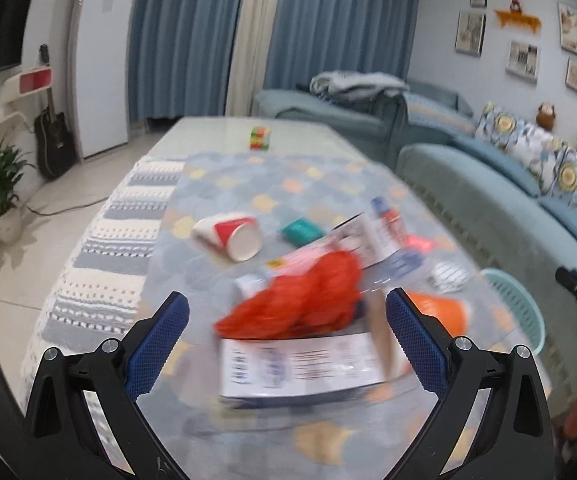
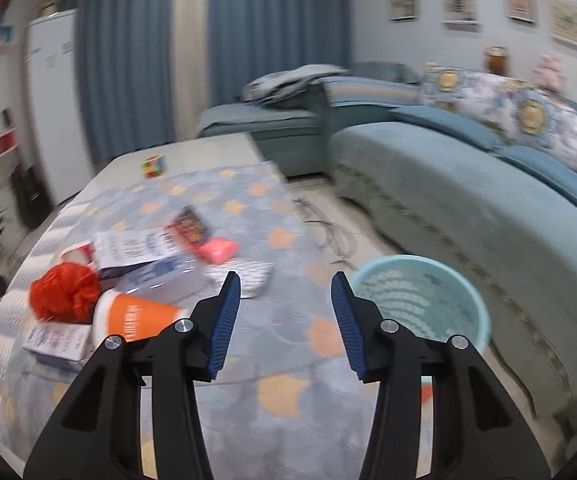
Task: Collect trash
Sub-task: 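Grasp the red plastic bag with the left tool while the right tool grasps the orange cup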
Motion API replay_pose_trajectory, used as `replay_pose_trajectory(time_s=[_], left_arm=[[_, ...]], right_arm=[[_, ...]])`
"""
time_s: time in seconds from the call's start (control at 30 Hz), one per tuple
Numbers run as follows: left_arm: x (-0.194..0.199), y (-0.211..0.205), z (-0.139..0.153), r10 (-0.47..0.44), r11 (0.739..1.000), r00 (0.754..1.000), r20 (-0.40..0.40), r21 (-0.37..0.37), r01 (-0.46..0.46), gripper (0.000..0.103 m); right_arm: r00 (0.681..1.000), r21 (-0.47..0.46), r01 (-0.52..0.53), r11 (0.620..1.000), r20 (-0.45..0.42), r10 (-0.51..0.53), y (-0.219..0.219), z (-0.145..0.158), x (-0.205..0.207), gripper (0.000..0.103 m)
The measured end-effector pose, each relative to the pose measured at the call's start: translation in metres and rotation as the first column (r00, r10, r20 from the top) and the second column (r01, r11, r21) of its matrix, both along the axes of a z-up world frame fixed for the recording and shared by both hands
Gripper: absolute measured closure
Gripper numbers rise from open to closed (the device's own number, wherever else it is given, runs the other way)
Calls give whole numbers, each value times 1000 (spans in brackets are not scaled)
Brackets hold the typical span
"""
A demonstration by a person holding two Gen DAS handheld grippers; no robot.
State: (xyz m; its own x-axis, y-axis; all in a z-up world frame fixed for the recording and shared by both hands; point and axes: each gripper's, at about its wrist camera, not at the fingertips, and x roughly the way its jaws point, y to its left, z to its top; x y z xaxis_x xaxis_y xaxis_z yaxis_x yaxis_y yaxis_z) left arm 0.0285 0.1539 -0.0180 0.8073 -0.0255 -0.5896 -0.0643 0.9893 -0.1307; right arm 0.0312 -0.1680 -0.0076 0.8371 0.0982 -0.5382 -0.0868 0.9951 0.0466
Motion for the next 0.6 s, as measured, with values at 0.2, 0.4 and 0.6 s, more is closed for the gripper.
replay_pose_trajectory(time_s=[0.2,0.4,0.6], left_arm=[[39,12,-26,-68,993,994,-81,-104,59,8],[74,-9,-50,-83,996,980,-180,-38,78,26],[73,-4,-61,-97,993,977,-191,-90,81,52]], right_arm=[[978,27,-179,983,-104,181,47,-30,27,23],[948,14,-264,964,-183,262,86,-44,35,10],[952,-81,-281,956,-145,268,90,-41,57,10]])
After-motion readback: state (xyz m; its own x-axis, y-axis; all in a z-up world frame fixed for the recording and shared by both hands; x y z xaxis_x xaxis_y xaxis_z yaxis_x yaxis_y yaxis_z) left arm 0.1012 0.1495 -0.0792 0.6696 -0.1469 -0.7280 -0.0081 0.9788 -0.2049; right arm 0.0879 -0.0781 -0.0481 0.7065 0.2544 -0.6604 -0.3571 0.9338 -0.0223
